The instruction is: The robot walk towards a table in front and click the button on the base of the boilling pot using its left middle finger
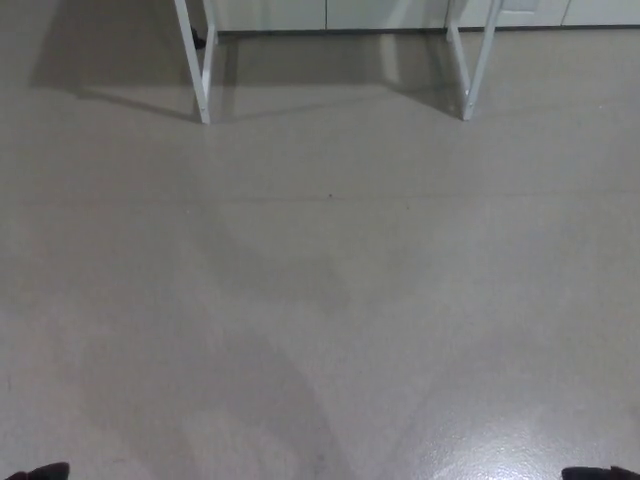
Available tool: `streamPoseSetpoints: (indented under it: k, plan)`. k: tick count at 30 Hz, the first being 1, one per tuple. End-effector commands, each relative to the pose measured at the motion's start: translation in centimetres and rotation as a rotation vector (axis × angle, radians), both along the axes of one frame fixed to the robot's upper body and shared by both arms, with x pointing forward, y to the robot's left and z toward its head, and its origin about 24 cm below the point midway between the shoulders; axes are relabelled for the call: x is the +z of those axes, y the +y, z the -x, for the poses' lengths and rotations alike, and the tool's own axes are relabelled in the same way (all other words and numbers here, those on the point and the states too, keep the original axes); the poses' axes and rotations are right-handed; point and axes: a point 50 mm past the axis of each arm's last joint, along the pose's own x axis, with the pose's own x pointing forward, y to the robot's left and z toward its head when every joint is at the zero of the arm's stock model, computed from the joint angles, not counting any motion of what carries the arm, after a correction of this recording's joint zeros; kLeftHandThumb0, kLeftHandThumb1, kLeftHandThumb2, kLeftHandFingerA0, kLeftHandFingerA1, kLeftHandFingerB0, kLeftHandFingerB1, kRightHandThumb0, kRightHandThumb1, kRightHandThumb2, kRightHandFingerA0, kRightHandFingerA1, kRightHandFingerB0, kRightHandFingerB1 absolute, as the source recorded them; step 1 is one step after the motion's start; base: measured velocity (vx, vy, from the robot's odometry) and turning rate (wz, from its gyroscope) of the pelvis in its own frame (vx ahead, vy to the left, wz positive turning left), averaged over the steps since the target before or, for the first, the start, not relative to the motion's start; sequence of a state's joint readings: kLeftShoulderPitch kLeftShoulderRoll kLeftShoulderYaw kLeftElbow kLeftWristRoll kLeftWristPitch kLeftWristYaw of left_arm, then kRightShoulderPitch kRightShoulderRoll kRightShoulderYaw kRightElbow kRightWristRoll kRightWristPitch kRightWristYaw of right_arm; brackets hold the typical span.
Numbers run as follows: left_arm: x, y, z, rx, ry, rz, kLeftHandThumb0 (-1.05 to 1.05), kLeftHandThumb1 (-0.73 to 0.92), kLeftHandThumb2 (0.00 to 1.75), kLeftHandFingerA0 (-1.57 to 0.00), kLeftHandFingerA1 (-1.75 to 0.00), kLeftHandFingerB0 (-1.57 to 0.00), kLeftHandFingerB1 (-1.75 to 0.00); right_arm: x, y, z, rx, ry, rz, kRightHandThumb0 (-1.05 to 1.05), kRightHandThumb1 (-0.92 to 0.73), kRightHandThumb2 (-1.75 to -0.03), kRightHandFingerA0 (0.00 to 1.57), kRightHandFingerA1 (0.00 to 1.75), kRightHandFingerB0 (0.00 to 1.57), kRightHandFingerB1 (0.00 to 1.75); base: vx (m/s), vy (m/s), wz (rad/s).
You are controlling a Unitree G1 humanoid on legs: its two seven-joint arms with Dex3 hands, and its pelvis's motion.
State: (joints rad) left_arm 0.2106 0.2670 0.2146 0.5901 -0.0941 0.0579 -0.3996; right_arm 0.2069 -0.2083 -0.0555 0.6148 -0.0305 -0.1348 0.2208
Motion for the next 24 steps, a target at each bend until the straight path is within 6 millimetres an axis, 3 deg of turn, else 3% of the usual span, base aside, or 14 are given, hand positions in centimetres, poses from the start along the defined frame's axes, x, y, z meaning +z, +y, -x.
streamPoseSetpoints:
  k: [1,24]
  plan:
    - [0.0,0.5,0.7,-0.002,0.024,0.094,0.07,0.63,0.59,-0.22,-0.47,-0.14,-0.32,0.2,-0.7,0.8,0.011,-0.012,-0.028,-0.07,-0.59,-0.57,0.6,0.57,0.52,0.45,0.0,0.0,0.0]
    - [-0.2,0.6,1.1,-0.036,0.034,0.058,0.06,0.63,0.58,-0.26,-0.5,-0.17,-0.34,-0.2,-0.9,1.8,0.042,0.002,0.004,-0.06,-0.57,-0.56,0.6,0.54,0.53,0.43,0.01,-0.008,0.01]
